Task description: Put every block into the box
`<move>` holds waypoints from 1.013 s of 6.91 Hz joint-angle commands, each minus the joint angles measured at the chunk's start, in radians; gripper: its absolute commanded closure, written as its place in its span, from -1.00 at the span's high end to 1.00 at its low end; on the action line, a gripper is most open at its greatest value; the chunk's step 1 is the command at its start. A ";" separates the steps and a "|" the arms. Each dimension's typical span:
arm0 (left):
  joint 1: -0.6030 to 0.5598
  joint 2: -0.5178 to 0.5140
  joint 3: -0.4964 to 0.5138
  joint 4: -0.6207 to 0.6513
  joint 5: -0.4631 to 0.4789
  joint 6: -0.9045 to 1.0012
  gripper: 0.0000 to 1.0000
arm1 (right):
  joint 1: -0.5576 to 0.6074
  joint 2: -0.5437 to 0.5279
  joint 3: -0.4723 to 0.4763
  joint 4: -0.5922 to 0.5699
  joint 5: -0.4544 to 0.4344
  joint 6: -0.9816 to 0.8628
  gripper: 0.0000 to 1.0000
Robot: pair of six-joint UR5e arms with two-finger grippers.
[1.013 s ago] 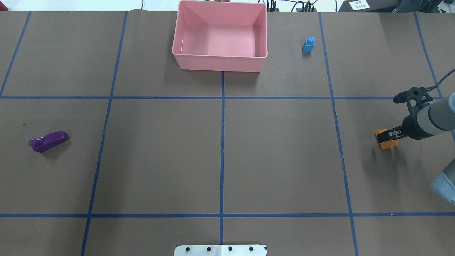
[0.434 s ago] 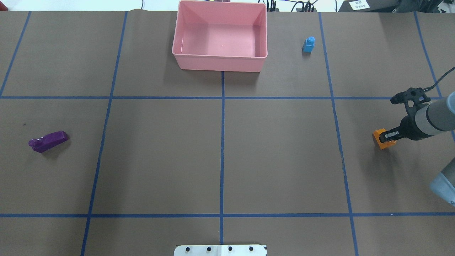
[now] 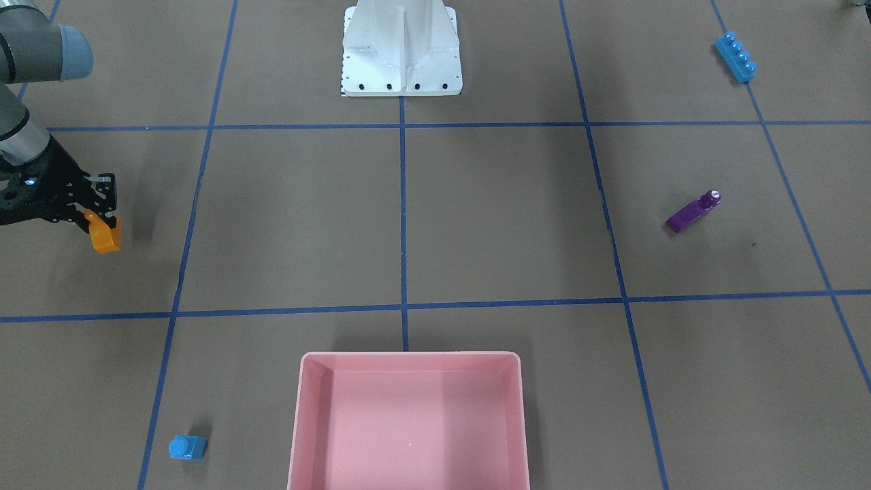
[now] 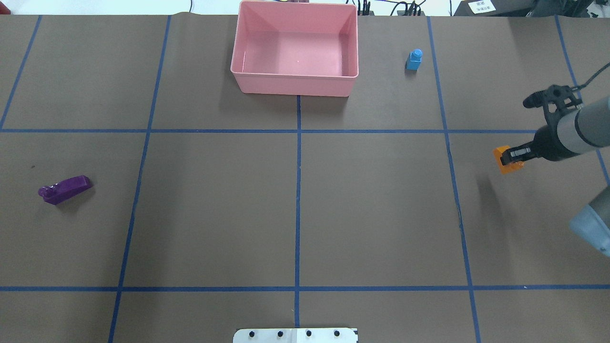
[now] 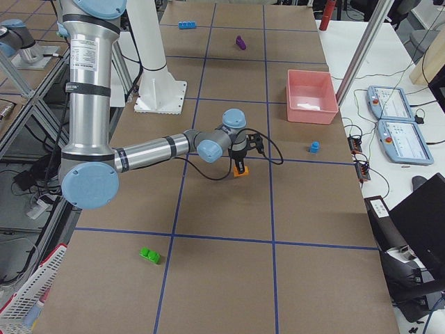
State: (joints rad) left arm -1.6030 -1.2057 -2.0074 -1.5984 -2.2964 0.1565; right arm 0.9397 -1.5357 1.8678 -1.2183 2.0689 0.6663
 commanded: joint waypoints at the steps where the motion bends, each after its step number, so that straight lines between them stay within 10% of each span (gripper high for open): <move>1: 0.000 0.000 -0.004 0.000 0.000 0.000 1.00 | 0.037 0.289 -0.007 -0.285 0.002 0.036 -1.00; 3: 0.000 0.000 -0.002 0.000 0.000 0.000 1.00 | 0.044 0.621 -0.211 -0.447 0.000 0.089 -1.00; 7: 0.002 0.000 -0.001 -0.017 0.000 0.000 1.00 | 0.064 1.040 -0.767 -0.356 -0.003 0.121 -1.00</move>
State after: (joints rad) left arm -1.6027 -1.2057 -2.0094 -1.6032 -2.2963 0.1565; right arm 1.0036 -0.5850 1.2494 -1.6323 2.0679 0.7811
